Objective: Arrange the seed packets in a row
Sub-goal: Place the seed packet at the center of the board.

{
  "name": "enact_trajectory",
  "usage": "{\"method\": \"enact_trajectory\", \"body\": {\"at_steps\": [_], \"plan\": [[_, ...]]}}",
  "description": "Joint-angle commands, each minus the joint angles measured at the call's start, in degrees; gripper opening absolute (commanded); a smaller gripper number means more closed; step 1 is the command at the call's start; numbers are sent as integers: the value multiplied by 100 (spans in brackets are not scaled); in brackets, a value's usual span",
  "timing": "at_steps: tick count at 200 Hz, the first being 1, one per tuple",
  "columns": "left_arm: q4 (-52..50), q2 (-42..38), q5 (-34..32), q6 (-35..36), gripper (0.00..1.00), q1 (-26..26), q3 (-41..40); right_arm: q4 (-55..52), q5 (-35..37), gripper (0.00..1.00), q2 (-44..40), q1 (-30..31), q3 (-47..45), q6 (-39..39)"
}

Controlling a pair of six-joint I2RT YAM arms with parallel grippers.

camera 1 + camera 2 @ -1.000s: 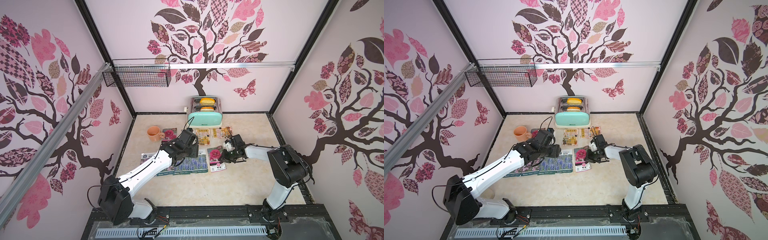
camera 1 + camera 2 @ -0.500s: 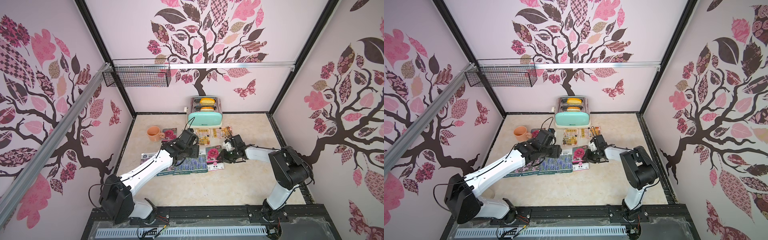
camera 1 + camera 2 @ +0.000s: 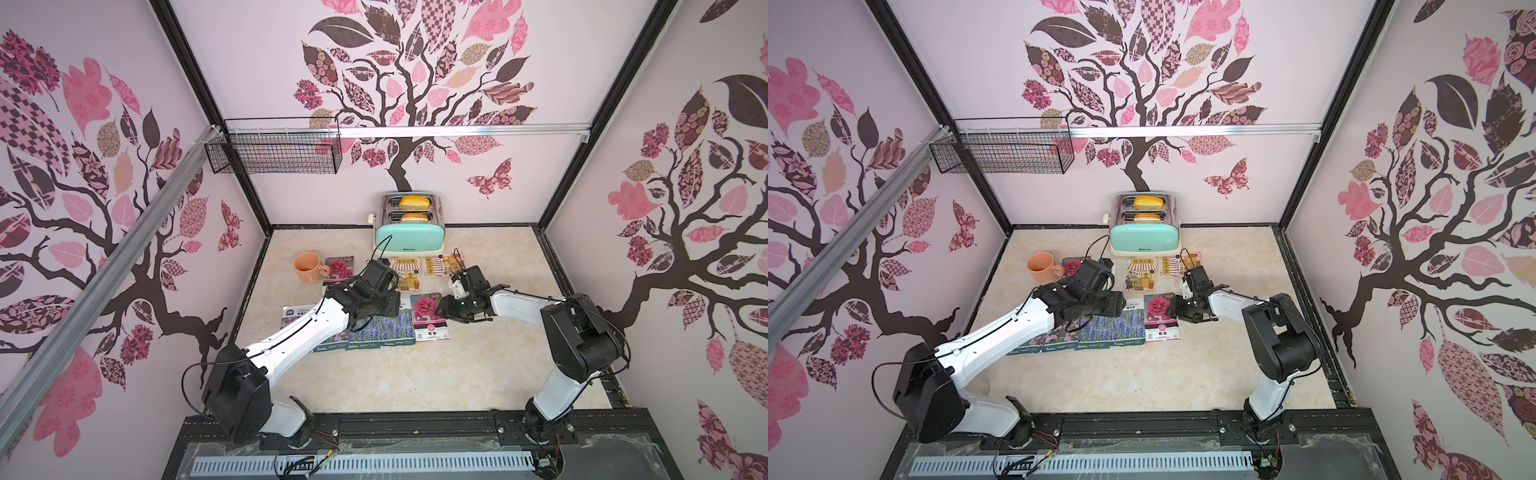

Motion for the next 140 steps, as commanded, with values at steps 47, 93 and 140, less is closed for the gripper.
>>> {"method": "enact_trajectory", "body": {"at_steps": [47, 93, 140], "plan": [[43, 95, -311, -31, 63, 19, 47, -898, 1015, 65, -166, -3, 339, -331], [93, 99, -470, -248, 72, 775, 254, -702, 553, 66, -79, -2, 1253, -587], [46, 752, -470, -155, 71, 2046, 754, -266, -480, 62, 955, -5, 2688, -427]]}}
